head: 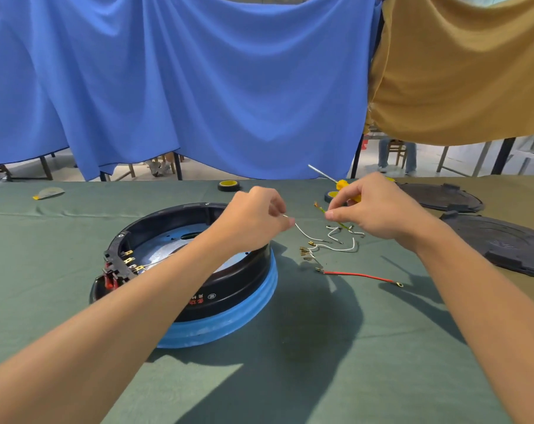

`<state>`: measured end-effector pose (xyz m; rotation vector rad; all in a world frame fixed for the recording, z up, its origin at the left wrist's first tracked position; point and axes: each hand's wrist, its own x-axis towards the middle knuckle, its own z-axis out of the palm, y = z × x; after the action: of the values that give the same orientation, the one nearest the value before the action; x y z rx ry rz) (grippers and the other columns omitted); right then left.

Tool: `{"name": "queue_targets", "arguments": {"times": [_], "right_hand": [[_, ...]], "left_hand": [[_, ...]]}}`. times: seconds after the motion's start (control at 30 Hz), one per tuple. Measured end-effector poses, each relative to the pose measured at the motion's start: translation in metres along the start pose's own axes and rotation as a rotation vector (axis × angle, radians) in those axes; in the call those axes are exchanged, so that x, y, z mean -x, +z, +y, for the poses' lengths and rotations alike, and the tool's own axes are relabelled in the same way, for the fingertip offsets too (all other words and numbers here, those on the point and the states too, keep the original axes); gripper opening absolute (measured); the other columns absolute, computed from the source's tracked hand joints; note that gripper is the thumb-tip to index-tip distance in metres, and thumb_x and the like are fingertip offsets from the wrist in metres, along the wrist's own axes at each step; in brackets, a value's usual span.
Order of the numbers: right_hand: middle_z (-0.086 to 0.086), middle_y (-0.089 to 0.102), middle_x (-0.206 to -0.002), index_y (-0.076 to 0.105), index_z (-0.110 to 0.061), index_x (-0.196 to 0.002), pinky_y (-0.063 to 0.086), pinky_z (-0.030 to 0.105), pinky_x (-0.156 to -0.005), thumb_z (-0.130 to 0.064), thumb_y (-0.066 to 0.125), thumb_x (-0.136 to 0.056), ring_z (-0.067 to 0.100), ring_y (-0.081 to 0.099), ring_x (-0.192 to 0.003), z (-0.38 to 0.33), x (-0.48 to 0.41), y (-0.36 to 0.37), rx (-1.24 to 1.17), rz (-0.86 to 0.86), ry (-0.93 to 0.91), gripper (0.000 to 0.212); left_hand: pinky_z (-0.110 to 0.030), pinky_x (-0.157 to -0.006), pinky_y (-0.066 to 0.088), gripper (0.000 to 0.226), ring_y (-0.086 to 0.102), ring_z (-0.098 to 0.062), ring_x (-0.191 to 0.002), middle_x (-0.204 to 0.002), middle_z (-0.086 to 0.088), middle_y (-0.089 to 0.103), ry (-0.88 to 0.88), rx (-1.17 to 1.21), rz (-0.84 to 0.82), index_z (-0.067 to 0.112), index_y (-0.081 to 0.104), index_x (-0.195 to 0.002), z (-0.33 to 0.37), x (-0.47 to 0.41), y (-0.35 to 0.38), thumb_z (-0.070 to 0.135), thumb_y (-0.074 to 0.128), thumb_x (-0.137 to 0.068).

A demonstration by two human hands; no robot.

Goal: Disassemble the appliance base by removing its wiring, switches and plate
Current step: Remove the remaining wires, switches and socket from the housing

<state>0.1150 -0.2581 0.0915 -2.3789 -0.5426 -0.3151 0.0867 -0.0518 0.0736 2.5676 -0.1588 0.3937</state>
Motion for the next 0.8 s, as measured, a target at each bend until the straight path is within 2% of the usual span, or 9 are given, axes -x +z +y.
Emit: {"name": "queue_targets", "arguments": {"times": [0.07, 0.13, 0.23, 0.43, 0.5, 0.57, 0.7, 0.73, 0.8], "right_hand": [[-0.01, 0.055, -0.061, 0.072, -0.027, -0.067, 0.034, 0.009, -0.044, -0.027, 0.079, -0.079, 0.004, 0.047, -0.058, 0.009, 0.009, 0.002, 0.143, -0.044, 0.001, 0.014], [-0.013, 0.052, -0.062, 0.072, -0.031, -0.071, 0.034, 0.01, -0.047, -0.032, 0.077, -0.08, 0.002, 0.046, -0.059, 0.018, 0.021, 0.01, 0.302, -0.142, -0.005, 0.01], [-0.012, 0.051, -0.069, 0.075, -0.029, -0.082, 0.03, 0.013, -0.051, -0.036, 0.075, -0.081, 0.002, 0.046, -0.064, 0.03, 0.034, 0.023, 0.419, -0.287, -0.021, 0.007], [-0.013, 0.049, -0.075, 0.074, -0.033, -0.086, 0.031, 0.019, -0.056, -0.043, 0.073, -0.081, 0.004, 0.045, -0.07, 0.038, 0.04, 0.027, 0.463, -0.284, -0.03, 0.011], [-0.012, 0.052, -0.074, 0.075, -0.034, -0.084, 0.03, 0.019, -0.055, -0.047, 0.07, -0.083, 0.005, 0.047, -0.069, 0.037, 0.04, 0.026, 0.436, -0.269, -0.033, 0.014], [-0.009, 0.06, -0.073, 0.074, -0.034, -0.081, 0.032, 0.018, -0.056, -0.047, 0.066, -0.086, 0.009, 0.052, -0.071, 0.033, 0.039, 0.022, 0.351, -0.224, -0.037, 0.016], [-0.011, 0.072, -0.089, 0.074, -0.037, -0.095, 0.047, 0.026, -0.076, -0.033, 0.057, -0.095, 0.016, 0.063, -0.086, 0.019, 0.031, 0.016, 0.154, -0.153, -0.048, 0.017], [-0.014, 0.072, -0.084, 0.072, -0.038, -0.103, 0.048, 0.027, -0.076, -0.03, 0.055, -0.097, 0.014, 0.064, -0.081, 0.014, 0.029, 0.016, 0.106, -0.154, -0.056, 0.02], [-0.022, 0.061, -0.059, 0.065, -0.043, -0.118, 0.039, 0.018, -0.057, -0.025, 0.051, -0.1, 0.004, 0.052, -0.056, 0.003, 0.027, 0.018, 0.044, -0.164, -0.091, 0.03]], "left_hand": [[-0.034, -0.087, 0.047, 0.045, 0.057, -0.02, -0.103, -0.11, 0.0, 0.065, 0.015, -0.196, -0.089, 0.019, 0.058, -0.119, -0.008, 0.005, 0.001, 0.051, 0.059, -0.089], [-0.035, -0.09, 0.045, 0.051, 0.054, -0.022, -0.107, -0.117, -0.002, 0.062, 0.032, -0.262, -0.138, 0.016, 0.055, -0.126, -0.014, 0.008, 0.003, 0.053, 0.055, -0.091], [-0.036, -0.089, 0.045, 0.052, 0.052, -0.023, -0.102, -0.117, -0.003, 0.062, 0.048, -0.279, -0.141, 0.015, 0.055, -0.124, -0.019, 0.006, 0.001, 0.055, 0.051, -0.092], [-0.04, -0.085, 0.049, 0.053, 0.058, -0.022, -0.094, -0.11, -0.004, 0.064, 0.038, -0.258, -0.162, 0.014, 0.056, -0.12, -0.029, 0.004, -0.01, 0.058, 0.041, -0.095], [-0.042, -0.088, 0.048, 0.043, 0.058, -0.024, -0.097, -0.114, -0.006, 0.063, 0.014, -0.257, -0.137, 0.014, 0.054, -0.121, -0.04, 0.003, -0.018, 0.048, 0.041, -0.098], [-0.042, -0.097, 0.043, 0.038, 0.053, -0.027, -0.115, -0.132, -0.008, 0.056, -0.017, -0.295, -0.101, 0.015, 0.047, -0.134, -0.054, -0.001, -0.028, 0.033, 0.043, -0.101], [-0.045, -0.106, 0.037, 0.05, 0.039, -0.029, -0.134, -0.152, -0.005, 0.037, -0.099, -0.354, -0.178, 0.025, 0.028, -0.15, -0.085, -0.007, -0.044, 0.019, 0.041, -0.102], [-0.046, -0.106, 0.038, 0.051, 0.038, -0.029, -0.134, -0.153, -0.005, 0.035, -0.111, -0.375, -0.207, 0.028, 0.026, -0.151, -0.091, -0.008, -0.045, 0.02, 0.04, -0.103], [-0.045, -0.104, 0.037, 0.051, 0.036, -0.029, -0.136, -0.152, -0.004, 0.034, -0.12, -0.445, -0.225, 0.035, 0.022, -0.151, -0.099, -0.009, -0.046, 0.025, 0.037, -0.103]]}}
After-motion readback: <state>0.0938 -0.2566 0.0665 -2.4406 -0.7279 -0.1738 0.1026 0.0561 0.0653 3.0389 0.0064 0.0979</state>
